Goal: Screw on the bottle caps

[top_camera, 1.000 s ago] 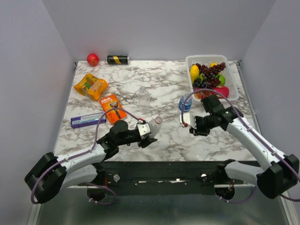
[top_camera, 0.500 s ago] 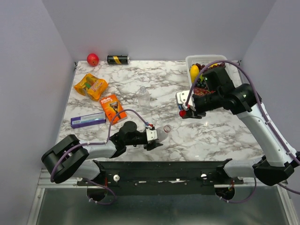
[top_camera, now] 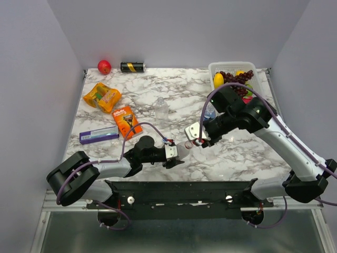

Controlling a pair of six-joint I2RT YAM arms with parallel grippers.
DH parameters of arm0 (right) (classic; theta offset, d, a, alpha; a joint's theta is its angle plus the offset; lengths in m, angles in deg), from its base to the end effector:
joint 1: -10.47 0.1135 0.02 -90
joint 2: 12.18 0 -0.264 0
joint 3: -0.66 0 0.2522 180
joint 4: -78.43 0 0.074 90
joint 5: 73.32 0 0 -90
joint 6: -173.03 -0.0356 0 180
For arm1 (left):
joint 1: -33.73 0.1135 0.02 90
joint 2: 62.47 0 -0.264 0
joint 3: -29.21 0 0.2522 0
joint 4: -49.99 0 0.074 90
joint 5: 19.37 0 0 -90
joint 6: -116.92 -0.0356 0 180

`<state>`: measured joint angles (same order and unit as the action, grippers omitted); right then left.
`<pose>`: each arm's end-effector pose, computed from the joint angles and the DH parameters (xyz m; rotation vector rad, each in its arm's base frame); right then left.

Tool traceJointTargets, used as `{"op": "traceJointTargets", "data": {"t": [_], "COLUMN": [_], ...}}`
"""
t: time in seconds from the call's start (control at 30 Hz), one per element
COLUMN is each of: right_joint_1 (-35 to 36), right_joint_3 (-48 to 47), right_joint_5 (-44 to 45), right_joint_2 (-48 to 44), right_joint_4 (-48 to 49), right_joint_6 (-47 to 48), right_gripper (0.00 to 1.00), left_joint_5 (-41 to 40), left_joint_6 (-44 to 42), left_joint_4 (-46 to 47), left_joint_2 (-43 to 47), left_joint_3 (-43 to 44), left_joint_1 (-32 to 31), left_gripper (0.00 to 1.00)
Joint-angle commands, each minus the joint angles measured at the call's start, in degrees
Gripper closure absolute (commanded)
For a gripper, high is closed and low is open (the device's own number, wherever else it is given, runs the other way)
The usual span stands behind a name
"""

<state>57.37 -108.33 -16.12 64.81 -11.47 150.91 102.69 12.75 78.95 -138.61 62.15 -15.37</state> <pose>0.1428 0.1809 0.4163 -2.1621 1.1385 0.5771 0.1439 -0.1950 0.1715 1.3128 1.3484 -0.9321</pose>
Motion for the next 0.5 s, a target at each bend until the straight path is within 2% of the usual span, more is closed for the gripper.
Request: {"op": "traceJointTargets", "data": {"t": [0.0,0.47], "right_joint_1": [1.88,4.61], "right_joint_3": [1.26,3.99], "right_joint_5": [1.24,3.79], "right_joint_2": [0.79,1.06], "right_joint_4": [0.19,4.77], "right_joint_6": [2.00,0.50], "right_gripper": [0.64,0.64], "left_joint_5": [0.99,1.52], "left_joint_6": [-1.64,-2.35], "left_joint_4": [0.35,0.26], "left_joint_2": [-0.59,-0.41], "left_joint_3": [1.82,2.44], "left_joint_1": [-0.29,-0.29], "left_gripper": [1.00,1.00]}}
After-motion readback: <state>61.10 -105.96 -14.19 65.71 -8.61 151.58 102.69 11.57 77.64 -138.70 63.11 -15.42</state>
